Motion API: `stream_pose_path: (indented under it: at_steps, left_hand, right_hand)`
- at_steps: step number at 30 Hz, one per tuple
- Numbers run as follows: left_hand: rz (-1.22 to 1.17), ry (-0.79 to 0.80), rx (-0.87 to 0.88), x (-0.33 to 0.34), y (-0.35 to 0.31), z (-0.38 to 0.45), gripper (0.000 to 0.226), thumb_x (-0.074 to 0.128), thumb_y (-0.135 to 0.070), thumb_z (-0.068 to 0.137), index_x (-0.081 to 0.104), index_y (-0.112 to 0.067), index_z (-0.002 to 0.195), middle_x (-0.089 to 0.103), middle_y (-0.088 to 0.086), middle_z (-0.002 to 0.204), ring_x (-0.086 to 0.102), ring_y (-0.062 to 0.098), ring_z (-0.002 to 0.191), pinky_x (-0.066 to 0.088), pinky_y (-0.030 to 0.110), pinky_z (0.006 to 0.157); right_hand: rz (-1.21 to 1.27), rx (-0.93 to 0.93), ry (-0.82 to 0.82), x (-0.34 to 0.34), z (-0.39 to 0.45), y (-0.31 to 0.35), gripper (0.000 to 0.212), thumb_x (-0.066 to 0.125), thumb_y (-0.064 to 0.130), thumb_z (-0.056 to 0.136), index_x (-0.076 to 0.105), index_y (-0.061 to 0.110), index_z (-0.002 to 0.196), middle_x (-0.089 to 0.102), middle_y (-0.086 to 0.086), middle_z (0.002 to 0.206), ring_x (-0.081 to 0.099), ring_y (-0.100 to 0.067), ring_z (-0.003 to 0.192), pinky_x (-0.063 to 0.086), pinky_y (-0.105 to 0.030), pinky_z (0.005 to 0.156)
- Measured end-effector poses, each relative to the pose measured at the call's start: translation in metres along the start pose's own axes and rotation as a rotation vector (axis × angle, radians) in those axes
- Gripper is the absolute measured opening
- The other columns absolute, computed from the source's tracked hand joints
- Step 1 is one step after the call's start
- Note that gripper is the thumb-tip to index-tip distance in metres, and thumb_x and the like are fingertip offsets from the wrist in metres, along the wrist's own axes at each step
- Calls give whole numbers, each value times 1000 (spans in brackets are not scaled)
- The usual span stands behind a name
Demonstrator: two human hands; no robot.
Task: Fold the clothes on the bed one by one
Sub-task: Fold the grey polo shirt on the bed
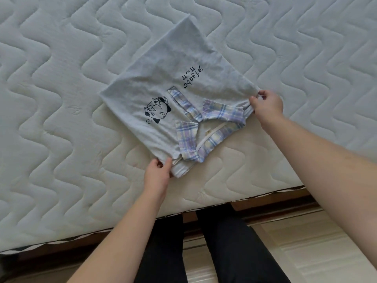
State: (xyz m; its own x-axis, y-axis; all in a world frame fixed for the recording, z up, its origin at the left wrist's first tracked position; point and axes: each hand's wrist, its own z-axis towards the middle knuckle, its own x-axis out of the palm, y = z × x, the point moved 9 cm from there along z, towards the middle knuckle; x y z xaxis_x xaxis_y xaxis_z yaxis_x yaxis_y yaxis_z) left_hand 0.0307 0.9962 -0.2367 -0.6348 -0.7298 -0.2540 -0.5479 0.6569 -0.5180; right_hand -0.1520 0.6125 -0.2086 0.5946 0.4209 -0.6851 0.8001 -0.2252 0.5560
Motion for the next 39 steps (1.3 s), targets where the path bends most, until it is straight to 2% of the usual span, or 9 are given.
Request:
stream_pose_path:
  at_steps: [6, 9, 12, 16, 20, 25, 30, 33, 39]
  left_hand:
    - [-86, 217, -151, 85, 23, -46, 9, 66, -16, 93, 63, -10, 98, 72, 8, 99, 71, 16, 78, 58, 28, 69]
    - [23, 268, -169, 120, 27, -60, 16, 63, -18, 95, 64, -4, 103, 71, 9, 97, 68, 17, 76, 56, 29, 67]
    - [219, 303, -268, 139, 29, -67, 21, 54, -21, 98, 62, -1, 99, 68, 13, 89, 64, 20, 69, 55, 34, 64]
    - [888, 752, -406, 142, 31, -87, 58, 41, -56, 98, 65, -5, 85, 72, 10, 78, 67, 17, 59, 52, 23, 57]
    - [1152, 868, 7, 159, -26, -76, 41, 42, -48, 101, 64, -16, 89, 71, -4, 80, 64, 9, 65, 52, 26, 65]
    - [1149, 763, 533, 200, -122, -60, 16, 52, -34, 99, 64, -26, 93, 69, -12, 82, 63, -1, 67, 42, 15, 54]
    - [1147, 716, 794, 232, -170, -50, 9, 54, -25, 98, 61, -29, 102, 68, -11, 94, 62, 6, 77, 45, 20, 59]
    - [1225, 669, 918, 247, -180, -44, 18, 52, -18, 97, 64, -21, 110, 65, -2, 107, 62, 18, 92, 47, 28, 74]
    - [1391, 587, 1147, 276, -205, -30, 30, 52, -21, 96, 57, -24, 125, 53, 6, 131, 53, 27, 114, 42, 37, 92]
  right_hand:
    - [-86, -58, -68, -43, 30, 3, 30, 65, 27, 88, 69, 12, 114, 70, -10, 115, 63, -25, 109, 45, -30, 89]
    - [-59, -75, -96, -58, 39, 2, 30, 61, 22, 90, 68, 15, 118, 69, -6, 117, 63, -21, 110, 44, -26, 91]
    - [-30, -55, -101, -66, 31, -7, 40, 59, 16, 90, 58, 16, 131, 63, -6, 126, 59, -21, 114, 42, -27, 98]
    - [23, 54, -148, -66, -6, -39, 47, 60, 14, 90, 50, 11, 135, 54, -12, 128, 56, -26, 113, 43, -32, 99]
    - [175, 223, -114, -35, -69, -79, 34, 61, 20, 92, 53, 9, 123, 58, -4, 98, 61, -28, 101, 44, -31, 86]
    - [256, 360, -81, 5, -139, -114, 30, 60, 21, 93, 54, 6, 119, 63, -6, 99, 61, -26, 99, 38, -23, 77]
    - [210, 459, 25, 35, -180, -121, 48, 48, 51, 97, 57, 8, 116, 63, -13, 115, 59, -31, 107, 43, -34, 84]
    - [220, 558, 112, 52, -211, -123, 69, 45, 72, 87, 57, 11, 117, 62, -10, 114, 59, -30, 108, 45, -35, 82]
    - [308, 692, 155, 89, -249, -119, 61, 74, 50, 79, 59, 9, 121, 57, -10, 119, 57, -30, 111, 49, -41, 94]
